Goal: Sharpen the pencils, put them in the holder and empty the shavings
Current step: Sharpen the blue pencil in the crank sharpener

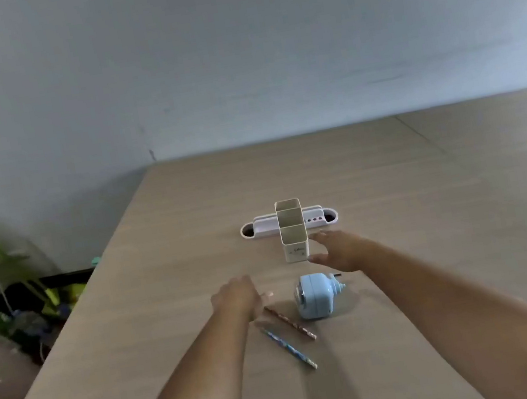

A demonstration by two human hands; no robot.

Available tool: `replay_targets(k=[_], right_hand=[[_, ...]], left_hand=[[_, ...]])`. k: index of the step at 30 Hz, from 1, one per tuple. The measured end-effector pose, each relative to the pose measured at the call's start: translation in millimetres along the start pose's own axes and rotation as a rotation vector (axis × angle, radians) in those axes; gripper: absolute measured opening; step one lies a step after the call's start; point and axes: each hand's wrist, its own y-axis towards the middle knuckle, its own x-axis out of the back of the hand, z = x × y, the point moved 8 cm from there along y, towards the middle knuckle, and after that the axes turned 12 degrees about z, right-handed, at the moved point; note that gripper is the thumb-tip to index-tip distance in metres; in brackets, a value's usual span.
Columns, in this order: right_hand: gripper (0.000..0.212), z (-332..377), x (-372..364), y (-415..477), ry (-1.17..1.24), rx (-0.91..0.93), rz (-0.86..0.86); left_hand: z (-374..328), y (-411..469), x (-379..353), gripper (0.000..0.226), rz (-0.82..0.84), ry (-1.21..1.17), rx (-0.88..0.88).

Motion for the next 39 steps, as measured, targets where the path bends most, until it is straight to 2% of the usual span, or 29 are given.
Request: replay_targets(k=[3,6,11,15,19,23,26,27,31,35,39], right_hand=[[0.065,-4.5,-33.2,5.3,0.009,-0.017,0.072],[0.066,-5.2,-57.0,7.3,0.001,-0.01,0.096],[0.065,-4.4,-70.4,12.8,0.026,0.031,0.066],[0.066,-6.3,-71.6,15.5,0.048,0.037,0.051],[0.066,-6.2,-72.1,14.6,0.067,0.035,0.051],[0.065,-5.3,-73.1,10.9,0.074,0.022,0.06],[0.066,-3.9,-71.0,12.7,0.064,0.012,0.069],[0.066,-3.9,-71.1,12.4,0.062,0.006,0.075],[0.065,0.6,-62.7,10.8,0.043,0.001,0.071],[0.064,-4.7,-70.5,12.6,0.033,-0.021,0.096],[0.063,-7.2,-71.7,11.5,0.044,-0.019,0.094]], left_hand=[[5.1,11.3,-46.7,0.056,0.138,-0.013,0.041],[9.9,14.4,-85.2,0.054,0.196,-0.093,0.069],[12.3,20.0,-116.5,0.052,0.169,-0.216,0.17],[8.9,20.6,-119.4,0.035,0.096,-0.212,0.232],[11.4,16.7,-119.3,0.028,0.08,-0.297,0.252],[17.9,7.2,-110.9,0.018,-0.026,-0.515,0.158],[19.3,11.0,-102.2,0.021,-0.057,-0.882,-0.054],[20.6,13.2,-99.3,0.018,-0.06,-0.923,-0.109],[22.4,15.8,-68.8,0.021,-0.09,-0.679,-0.24],[19.2,22.7,-71.1,0.039,0.035,-0.494,-0.231],[16.1,21.1,-61.4,0.031,0.059,-0.416,-0.261]])
